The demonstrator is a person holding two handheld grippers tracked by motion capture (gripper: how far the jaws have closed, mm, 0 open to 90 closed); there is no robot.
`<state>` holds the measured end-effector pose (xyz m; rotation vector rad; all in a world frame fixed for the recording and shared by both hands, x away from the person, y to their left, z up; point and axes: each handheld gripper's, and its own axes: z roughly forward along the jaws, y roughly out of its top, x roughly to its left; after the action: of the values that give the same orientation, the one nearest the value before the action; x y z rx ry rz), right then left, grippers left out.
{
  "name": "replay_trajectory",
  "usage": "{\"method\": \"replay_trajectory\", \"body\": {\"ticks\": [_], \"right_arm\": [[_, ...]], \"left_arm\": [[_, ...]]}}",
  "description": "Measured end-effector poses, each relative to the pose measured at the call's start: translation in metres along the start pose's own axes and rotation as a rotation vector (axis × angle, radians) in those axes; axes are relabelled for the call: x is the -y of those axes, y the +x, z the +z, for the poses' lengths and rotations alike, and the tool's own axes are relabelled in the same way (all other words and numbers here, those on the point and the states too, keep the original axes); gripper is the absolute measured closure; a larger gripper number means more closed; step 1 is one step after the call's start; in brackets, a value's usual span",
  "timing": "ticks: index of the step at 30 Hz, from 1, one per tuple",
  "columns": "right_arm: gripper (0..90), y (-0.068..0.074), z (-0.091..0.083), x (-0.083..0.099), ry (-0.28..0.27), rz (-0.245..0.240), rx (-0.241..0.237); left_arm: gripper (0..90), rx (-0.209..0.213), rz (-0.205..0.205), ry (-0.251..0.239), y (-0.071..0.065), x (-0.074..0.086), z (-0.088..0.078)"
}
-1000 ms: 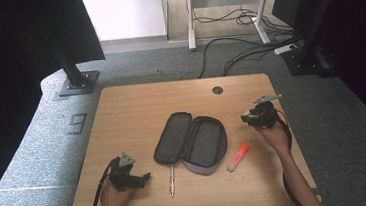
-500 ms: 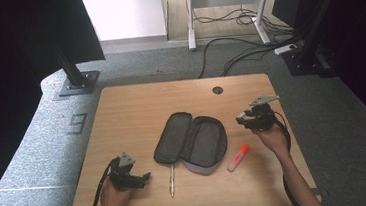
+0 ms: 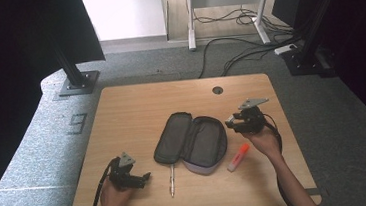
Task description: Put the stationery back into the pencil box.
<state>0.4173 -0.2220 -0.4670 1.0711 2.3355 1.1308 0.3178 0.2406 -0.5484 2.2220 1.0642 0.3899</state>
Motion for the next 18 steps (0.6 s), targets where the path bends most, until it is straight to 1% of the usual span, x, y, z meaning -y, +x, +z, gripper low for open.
{"method": "replay_trajectory", "body": {"ticks": [9, 11, 18], "right_arm": [[47.2, 0.02, 0.006, -0.008, -0.009, -0.039, -0.043], [47.1, 0.021, 0.006, -0.008, -0.009, -0.04, -0.046], [47.1, 0.033, 0.011, -0.013, -0.015, -0.058, -0.074]], "left_arm": [[0.0, 0.0, 0.0, 0.0, 0.0, 0.0, 0.0], [0.0, 0.0, 0.0, 0.0, 0.0, 0.0, 0.0], [0.0, 0.0, 0.0, 0.0, 0.0, 0.0, 0.0]]}}
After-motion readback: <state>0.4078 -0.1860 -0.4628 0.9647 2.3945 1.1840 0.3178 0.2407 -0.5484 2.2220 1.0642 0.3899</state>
